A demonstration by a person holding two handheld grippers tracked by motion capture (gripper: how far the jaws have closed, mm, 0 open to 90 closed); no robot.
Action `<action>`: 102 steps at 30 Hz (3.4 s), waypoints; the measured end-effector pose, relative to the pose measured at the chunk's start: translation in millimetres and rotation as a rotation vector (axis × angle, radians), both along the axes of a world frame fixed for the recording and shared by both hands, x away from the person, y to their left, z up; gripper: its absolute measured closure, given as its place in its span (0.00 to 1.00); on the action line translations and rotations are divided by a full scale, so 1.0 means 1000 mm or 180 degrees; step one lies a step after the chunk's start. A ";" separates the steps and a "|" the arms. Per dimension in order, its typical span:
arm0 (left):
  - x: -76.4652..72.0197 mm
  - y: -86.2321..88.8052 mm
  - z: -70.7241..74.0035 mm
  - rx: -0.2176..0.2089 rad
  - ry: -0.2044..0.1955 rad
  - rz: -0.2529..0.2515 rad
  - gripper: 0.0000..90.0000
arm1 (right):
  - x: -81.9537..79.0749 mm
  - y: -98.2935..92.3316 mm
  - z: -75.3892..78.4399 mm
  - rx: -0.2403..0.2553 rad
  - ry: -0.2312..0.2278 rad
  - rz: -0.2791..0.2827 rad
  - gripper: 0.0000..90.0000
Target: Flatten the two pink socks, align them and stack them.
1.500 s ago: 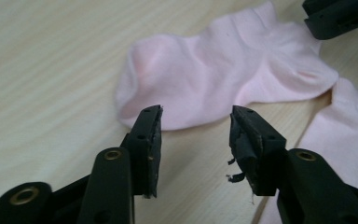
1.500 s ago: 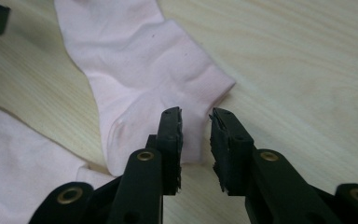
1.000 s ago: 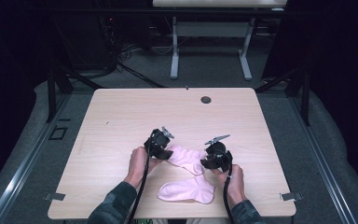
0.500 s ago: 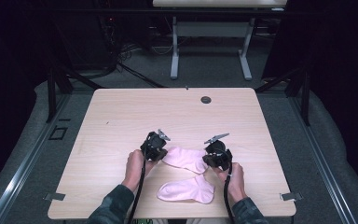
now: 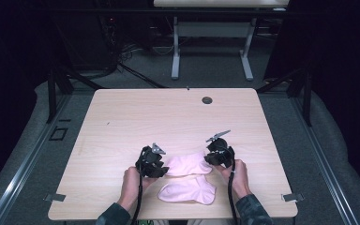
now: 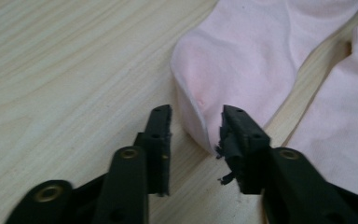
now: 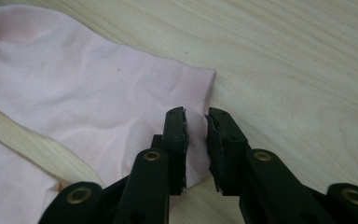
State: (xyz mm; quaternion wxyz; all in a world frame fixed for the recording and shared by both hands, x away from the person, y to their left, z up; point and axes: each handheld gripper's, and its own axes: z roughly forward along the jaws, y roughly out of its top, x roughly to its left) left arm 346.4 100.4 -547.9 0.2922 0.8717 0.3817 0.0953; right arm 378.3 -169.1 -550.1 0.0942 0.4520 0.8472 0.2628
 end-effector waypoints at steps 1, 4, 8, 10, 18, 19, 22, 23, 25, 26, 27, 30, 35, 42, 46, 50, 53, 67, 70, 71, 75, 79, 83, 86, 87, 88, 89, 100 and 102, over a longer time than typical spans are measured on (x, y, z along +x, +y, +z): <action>0.000 0.002 0.002 0.0012 -0.0046 0.0061 0.60 | -0.002 -0.003 0.001 -0.0005 -0.0032 -0.0005 0.81; 0.003 0.008 0.011 -0.0042 -0.0122 0.0157 0.49 | -0.006 -0.008 0.006 0.0112 -0.0101 -0.0031 0.77; 0.007 0.009 0.017 -0.0068 -0.0125 0.0223 0.47 | -0.008 -0.010 0.013 0.0045 -0.0100 -0.0001 0.74; 0.008 0.007 0.015 -0.0037 -0.0087 0.0177 0.48 | -0.008 -0.008 0.012 0.0032 -0.0053 0.0019 0.71; 0.009 -0.005 0.002 0.0075 -0.0049 0.0082 0.58 | -0.007 0.001 -0.003 -0.0088 0.0018 -0.0067 0.71; 0.010 -0.005 0.001 0.0070 -0.0031 0.0060 0.61 | -0.006 0.001 -0.004 -0.0091 0.0021 -0.0087 0.71; 0.011 -0.009 -0.002 0.0136 -0.0007 0.0007 0.70 | -0.006 0.002 -0.007 -0.0081 0.0060 -0.0100 0.75; 0.011 -0.010 -0.003 0.0174 0.0002 -0.0020 0.72 | -0.006 0.001 -0.008 -0.0128 0.0064 -0.0084 0.76; 0.011 -0.012 -0.006 0.0185 0.0046 -0.0063 0.78 | -0.008 0.001 -0.009 -0.0084 0.0034 -0.0099 0.80; 0.010 -0.012 -0.008 0.0202 0.0051 -0.0087 0.81 | -0.008 0.001 -0.009 -0.0095 0.0045 -0.0075 0.83; 0.010 -0.013 -0.009 0.0212 0.0065 -0.0108 0.86 | -0.009 0.001 -0.009 -0.0070 0.0034 -0.0073 0.86; 0.010 -0.012 -0.012 0.0188 0.0063 -0.0113 0.95 | -0.011 0.002 -0.010 0.0012 0.0023 -0.0057 0.92; 0.008 -0.009 -0.006 0.0154 0.0012 -0.0109 0.98 | -0.013 0.001 -0.005 0.0017 -0.0034 -0.0035 0.93; -0.007 0.004 0.029 -0.0110 -0.0057 -0.0059 0.98 | -0.029 -0.005 0.030 0.0095 -0.0162 0.0065 0.93; -0.024 0.012 0.051 -0.0301 -0.0076 -0.0105 0.98 | -0.047 -0.014 0.049 0.0212 -0.0218 0.0118 0.93; -0.042 0.017 0.063 -0.0457 -0.0107 -0.0190 0.98 | -0.066 -0.020 0.062 0.0290 -0.0299 0.0111 0.93; -0.054 0.020 0.063 -0.0548 -0.0038 -0.0249 0.98 | -0.079 -0.023 0.068 0.0307 -0.0305 0.0137 0.92; -0.072 0.027 0.006 -0.0471 0.0516 -0.0178 0.96 | -0.099 -0.014 0.019 0.0110 0.0023 0.0346 0.92; -0.072 0.027 -0.001 -0.0391 0.0538 -0.0141 0.84 | -0.098 -0.013 0.012 0.0090 0.0045 0.0374 0.90; -0.072 0.027 -0.001 -0.0365 0.0513 -0.0095 0.76 | -0.098 -0.012 0.011 0.0073 0.0020 0.0364 0.87; -0.076 0.028 0.013 -0.0319 0.0233 -0.0067 0.64 | -0.102 -0.017 0.019 0.0099 -0.0118 0.0303 0.77; -0.080 0.018 0.027 -0.0422 0.0079 -0.0239 0.64 | -0.110 -0.015 0.029 0.0185 -0.0221 0.0409 0.86; -0.080 -0.002 0.025 -0.0404 0.0086 -0.0446 0.73 | -0.116 0.000 0.022 0.0080 -0.0140 0.0575 0.93; -0.077 -0.011 0.010 -0.0260 0.0152 -0.0521 0.84 | -0.116 0.008 0.008 0.0046 -0.0044 0.0610 0.98; -0.075 -0.012 0.004 -0.0191 0.0190 -0.0538 0.89 | -0.116 0.009 0.004 -0.0002 -0.0015 0.0615 0.99; -0.074 -0.012 -0.001 -0.0186 0.0232 -0.0553 0.91 | -0.115 0.010 0.000 -0.0002 0.0005 0.0612 0.99; -0.074 -0.011 -0.005 -0.0146 0.0236 -0.0555 0.93 | -0.115 0.010 -0.003 -0.0038 0.0040 0.0598 1.00; -0.067 0.007 -0.018 -0.0293 0.0231 -0.0421 0.99 | -0.110 -0.001 -0.009 0.0001 0.0057 0.0566 1.00; -0.069 0.007 -0.019 -0.0282 0.0195 -0.0410 0.99 | -0.110 -0.003 -0.009 0.0006 0.0081 0.0564 1.00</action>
